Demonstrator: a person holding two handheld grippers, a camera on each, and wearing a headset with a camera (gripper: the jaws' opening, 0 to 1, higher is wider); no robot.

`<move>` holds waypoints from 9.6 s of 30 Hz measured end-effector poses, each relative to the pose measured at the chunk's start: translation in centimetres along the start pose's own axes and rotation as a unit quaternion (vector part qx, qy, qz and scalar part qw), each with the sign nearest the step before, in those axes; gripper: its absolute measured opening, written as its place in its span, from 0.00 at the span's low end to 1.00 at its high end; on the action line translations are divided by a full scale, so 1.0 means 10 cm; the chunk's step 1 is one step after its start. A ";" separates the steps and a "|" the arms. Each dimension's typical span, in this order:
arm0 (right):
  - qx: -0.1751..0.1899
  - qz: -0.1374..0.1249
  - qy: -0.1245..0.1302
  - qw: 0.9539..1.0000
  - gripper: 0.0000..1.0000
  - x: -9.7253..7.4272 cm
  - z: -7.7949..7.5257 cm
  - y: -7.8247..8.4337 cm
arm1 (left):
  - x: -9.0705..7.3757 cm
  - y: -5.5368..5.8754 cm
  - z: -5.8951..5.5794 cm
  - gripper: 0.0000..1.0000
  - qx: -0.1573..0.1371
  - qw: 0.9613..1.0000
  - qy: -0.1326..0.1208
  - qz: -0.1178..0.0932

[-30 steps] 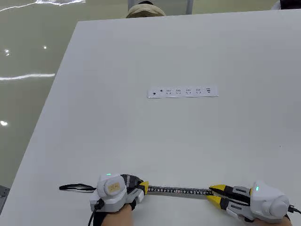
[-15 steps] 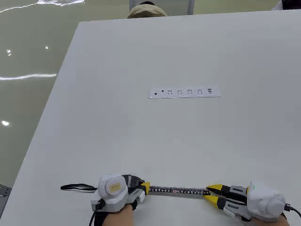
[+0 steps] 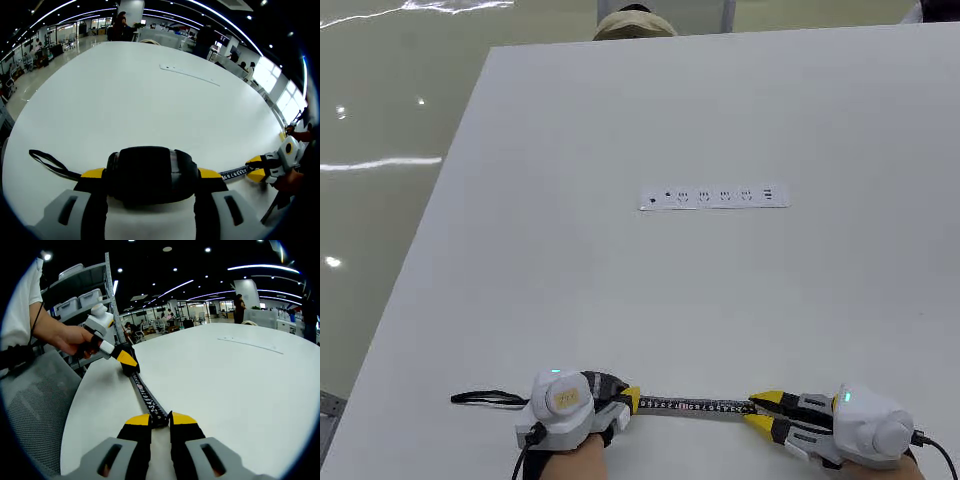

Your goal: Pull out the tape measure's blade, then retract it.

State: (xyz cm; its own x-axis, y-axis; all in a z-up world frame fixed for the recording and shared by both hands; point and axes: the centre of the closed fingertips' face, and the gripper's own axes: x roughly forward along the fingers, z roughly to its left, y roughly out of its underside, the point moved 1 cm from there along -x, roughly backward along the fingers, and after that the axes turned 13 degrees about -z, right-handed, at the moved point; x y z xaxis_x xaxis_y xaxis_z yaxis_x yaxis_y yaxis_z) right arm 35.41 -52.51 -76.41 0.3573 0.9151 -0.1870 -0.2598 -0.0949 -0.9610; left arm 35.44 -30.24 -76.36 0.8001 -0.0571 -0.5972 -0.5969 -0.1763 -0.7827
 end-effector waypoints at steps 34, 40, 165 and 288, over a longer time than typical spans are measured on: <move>0.006 -0.006 -0.014 1.000 0.13 0.30 0.13 -0.01 | 0.00 0.00 0.00 0.68 -0.002 1.000 0.000 0.002; 0.009 -0.007 -0.017 1.000 0.13 0.38 0.17 -0.02 | 0.00 0.01 0.00 0.68 -0.002 1.000 0.000 0.002; -0.008 0.011 -0.123 0.992 0.11 1.46 0.67 -0.10 | -0.01 0.00 0.02 0.68 -0.044 0.999 0.023 -0.001; 0.050 -0.020 0.001 0.999 0.27 0.87 0.69 -0.24 | -0.31 0.08 0.25 0.73 0.019 0.989 0.148 -0.020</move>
State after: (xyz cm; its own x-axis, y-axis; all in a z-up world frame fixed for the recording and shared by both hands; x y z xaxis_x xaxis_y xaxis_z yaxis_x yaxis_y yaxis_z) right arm 32.93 -41.59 -74.30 0.3704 0.9168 -0.1494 -0.3333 -0.0189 -0.9426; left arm 32.31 -27.78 -75.61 0.8020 -0.3372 -0.4930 -0.5622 -0.1475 -0.8137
